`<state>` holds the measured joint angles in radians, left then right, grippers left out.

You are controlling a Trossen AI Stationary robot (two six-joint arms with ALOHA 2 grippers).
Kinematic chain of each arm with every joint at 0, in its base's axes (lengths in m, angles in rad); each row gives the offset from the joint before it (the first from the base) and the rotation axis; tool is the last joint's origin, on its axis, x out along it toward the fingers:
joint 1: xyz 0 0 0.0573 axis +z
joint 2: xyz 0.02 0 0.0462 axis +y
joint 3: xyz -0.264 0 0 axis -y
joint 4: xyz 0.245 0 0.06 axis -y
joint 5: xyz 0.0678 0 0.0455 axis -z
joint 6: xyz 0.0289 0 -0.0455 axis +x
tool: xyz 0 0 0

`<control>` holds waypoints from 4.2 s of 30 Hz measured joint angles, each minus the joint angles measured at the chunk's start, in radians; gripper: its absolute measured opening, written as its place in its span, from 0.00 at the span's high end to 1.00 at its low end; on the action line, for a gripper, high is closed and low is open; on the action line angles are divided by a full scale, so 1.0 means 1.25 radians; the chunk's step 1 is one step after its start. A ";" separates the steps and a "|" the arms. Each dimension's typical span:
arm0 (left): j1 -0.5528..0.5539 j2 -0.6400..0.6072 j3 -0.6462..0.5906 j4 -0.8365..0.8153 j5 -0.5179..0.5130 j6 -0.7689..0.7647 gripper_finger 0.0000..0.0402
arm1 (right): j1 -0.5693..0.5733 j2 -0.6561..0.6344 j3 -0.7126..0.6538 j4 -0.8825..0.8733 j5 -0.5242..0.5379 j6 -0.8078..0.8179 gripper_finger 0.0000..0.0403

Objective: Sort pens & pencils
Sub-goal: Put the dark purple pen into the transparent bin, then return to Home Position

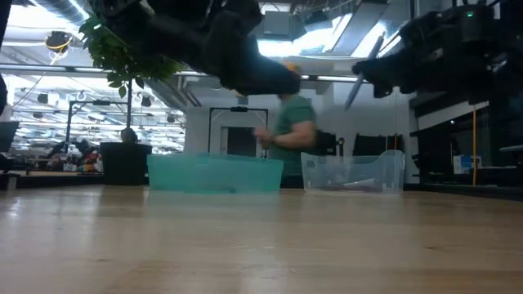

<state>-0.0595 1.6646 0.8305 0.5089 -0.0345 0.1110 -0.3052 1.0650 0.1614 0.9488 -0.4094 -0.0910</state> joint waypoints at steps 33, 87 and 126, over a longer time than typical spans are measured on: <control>-0.077 -0.333 -0.401 0.234 -0.046 -0.024 0.71 | -0.006 -0.271 -0.016 -0.335 0.474 -0.034 0.90; -0.104 -0.333 -0.401 0.228 -0.045 -0.062 0.71 | -0.250 0.361 0.647 -1.252 0.319 -0.166 0.90; -0.105 -0.365 -0.402 0.247 -0.043 -0.059 0.71 | -0.257 0.299 0.675 -1.196 0.051 -0.137 0.42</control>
<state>-0.1910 1.2087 0.3283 0.8172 -0.0882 0.0374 -0.6259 1.4391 1.0049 -0.5467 -0.3456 -0.2627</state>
